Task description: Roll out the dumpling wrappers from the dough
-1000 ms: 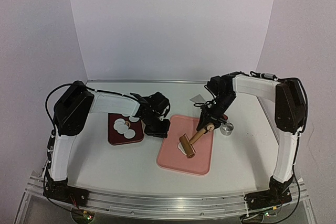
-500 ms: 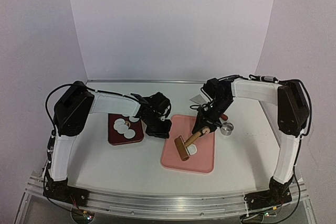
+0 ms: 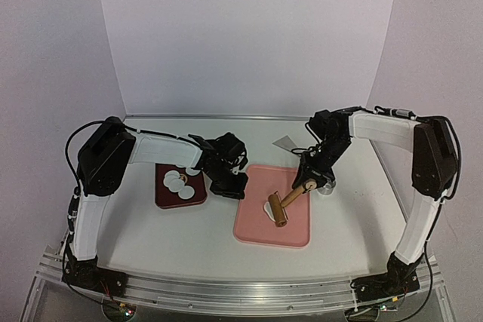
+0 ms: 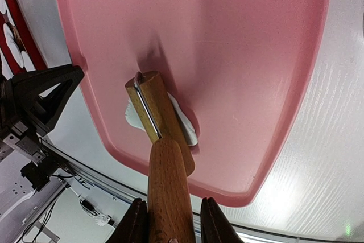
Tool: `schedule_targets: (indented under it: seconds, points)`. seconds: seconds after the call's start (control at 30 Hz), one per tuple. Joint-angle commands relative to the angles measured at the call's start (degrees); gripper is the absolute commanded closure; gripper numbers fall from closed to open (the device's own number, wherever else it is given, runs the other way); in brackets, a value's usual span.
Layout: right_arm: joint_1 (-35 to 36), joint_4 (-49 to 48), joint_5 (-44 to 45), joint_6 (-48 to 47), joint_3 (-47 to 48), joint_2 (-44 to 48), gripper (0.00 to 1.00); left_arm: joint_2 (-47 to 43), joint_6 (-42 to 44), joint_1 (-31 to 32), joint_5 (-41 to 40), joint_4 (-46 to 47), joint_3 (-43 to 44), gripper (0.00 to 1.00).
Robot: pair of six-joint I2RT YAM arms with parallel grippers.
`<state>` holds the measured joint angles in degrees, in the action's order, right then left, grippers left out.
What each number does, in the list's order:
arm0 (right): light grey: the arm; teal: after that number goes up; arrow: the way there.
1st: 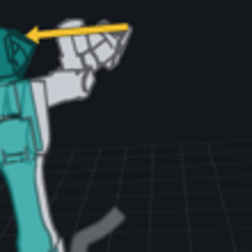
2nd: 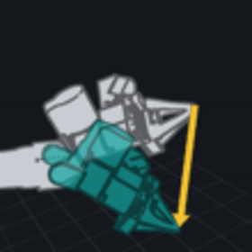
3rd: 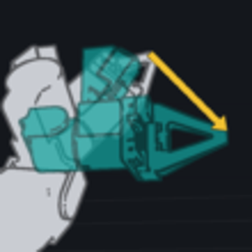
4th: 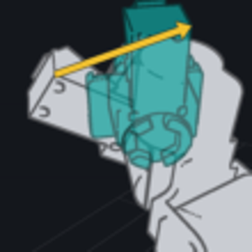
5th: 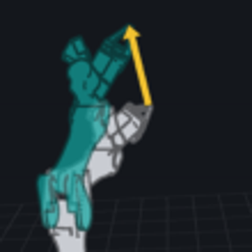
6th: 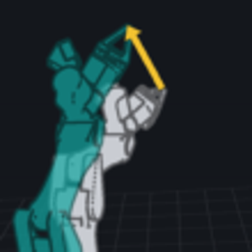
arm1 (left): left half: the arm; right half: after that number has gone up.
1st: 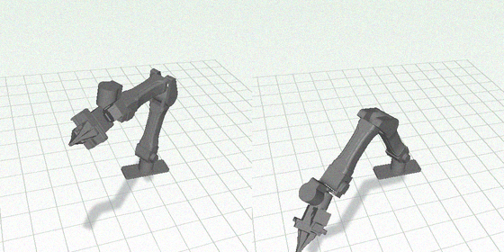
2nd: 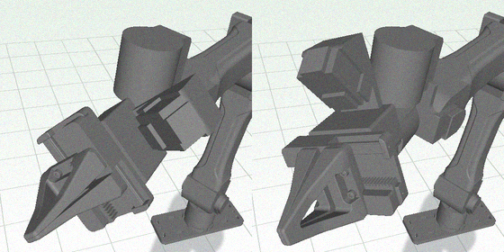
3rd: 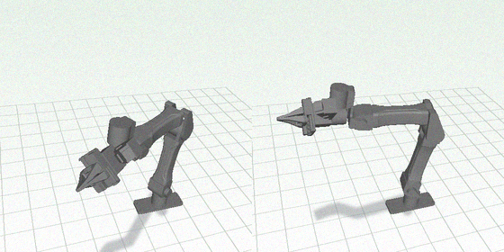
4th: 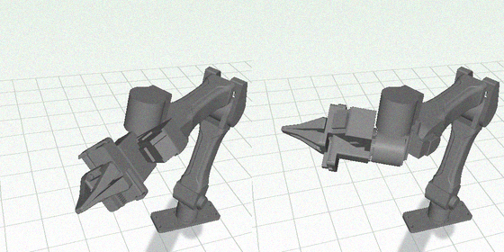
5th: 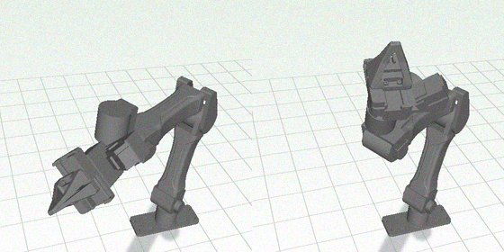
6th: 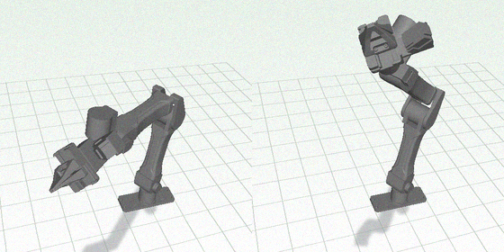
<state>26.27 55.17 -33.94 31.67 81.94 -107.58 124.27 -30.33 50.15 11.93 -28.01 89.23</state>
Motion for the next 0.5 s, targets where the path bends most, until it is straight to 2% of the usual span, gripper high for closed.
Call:
schedule_targets:
  seconds: [0.0,0.27,0.47]
  points:
    - [-0.38,3.43,18.25,1.67,-4.68,-2.91,1.00,-0.60,4.36,-0.14,1.10,-0.86,1.09,1.00]
    - [4.37,-0.73,17.38,7.11,-4.06,-7.90,1.00,0.10,7.99,-0.14,4.03,-0.53,1.36,1.00]
    - [4.62,-1.62,19.34,9.02,-5.62,-6.36,1.00,-0.51,9.81,-0.14,4.64,0.13,0.23,1.00]
